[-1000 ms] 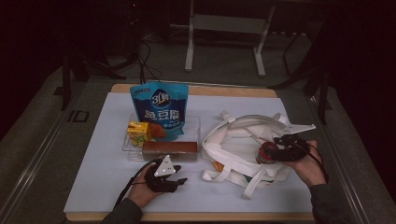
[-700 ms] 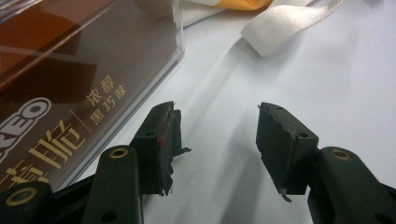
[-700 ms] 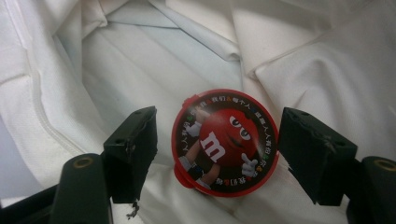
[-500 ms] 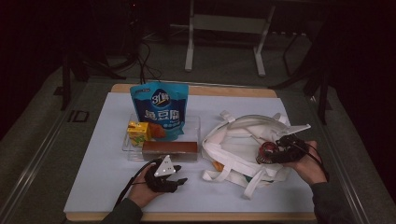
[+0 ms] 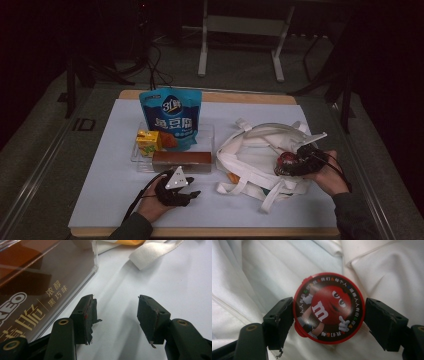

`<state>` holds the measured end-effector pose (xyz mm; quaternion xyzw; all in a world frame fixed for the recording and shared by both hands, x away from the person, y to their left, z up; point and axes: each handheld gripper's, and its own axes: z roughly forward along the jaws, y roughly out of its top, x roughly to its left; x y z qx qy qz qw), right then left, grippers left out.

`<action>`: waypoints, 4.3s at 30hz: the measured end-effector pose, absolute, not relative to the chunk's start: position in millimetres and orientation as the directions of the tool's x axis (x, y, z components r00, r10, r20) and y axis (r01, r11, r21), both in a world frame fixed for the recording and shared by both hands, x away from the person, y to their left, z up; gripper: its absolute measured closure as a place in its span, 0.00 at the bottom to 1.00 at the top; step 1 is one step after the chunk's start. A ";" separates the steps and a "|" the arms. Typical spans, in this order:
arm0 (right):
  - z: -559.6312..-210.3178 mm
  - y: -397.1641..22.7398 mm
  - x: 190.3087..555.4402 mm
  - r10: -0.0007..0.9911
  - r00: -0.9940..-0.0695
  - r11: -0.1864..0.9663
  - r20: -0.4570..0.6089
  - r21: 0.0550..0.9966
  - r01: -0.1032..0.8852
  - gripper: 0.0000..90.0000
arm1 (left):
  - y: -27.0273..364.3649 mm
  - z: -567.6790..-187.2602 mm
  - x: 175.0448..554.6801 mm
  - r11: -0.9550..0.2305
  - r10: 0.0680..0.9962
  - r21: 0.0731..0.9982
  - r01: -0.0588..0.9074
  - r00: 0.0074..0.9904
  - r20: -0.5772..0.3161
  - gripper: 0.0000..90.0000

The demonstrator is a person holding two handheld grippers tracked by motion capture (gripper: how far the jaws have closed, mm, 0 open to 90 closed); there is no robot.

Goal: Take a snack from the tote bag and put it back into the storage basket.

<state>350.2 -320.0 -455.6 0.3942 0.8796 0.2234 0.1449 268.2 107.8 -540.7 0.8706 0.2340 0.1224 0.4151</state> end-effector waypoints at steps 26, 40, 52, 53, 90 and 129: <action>-467.9 -309.4 363.7 0.769 -0.638 0.586 -0.041 0.441 0.679 0.28 | 107.4 -540.7 268.1 -0.551 0.506 0.777 0.304 0.862 0.021 0.52; -468.0 -287.8 371.2 0.783 -0.619 0.568 -0.051 0.463 0.680 0.28 | 107.5 -540.7 268.1 -0.550 0.506 0.778 0.303 0.862 0.022 0.52; -458.4 -284.2 369.3 0.773 -0.632 0.573 -0.053 0.487 0.659 0.28 | 107.4 -540.7 268.0 -0.551 0.506 0.778 0.303 0.862 0.022 0.52; -457.4 -284.2 369.1 0.772 -0.633 0.574 -0.055 0.488 0.658 0.28 | 107.4 -540.7 268.0 -0.551 0.506 0.778 0.303 0.862 0.022 0.52; -429.7 -270.3 361.3 0.731 -0.679 0.612 -0.065 0.501 0.612 0.28 | 107.4 -540.7 268.1 -0.551 0.505 0.778 0.302 0.863 0.023 0.52; -401.9 -234.7 352.5 0.666 -0.744 0.648 -0.051 0.532 0.544 0.28 | 107.3 -540.7 268.0 -0.551 0.504 0.778 0.301 0.863 0.023 0.52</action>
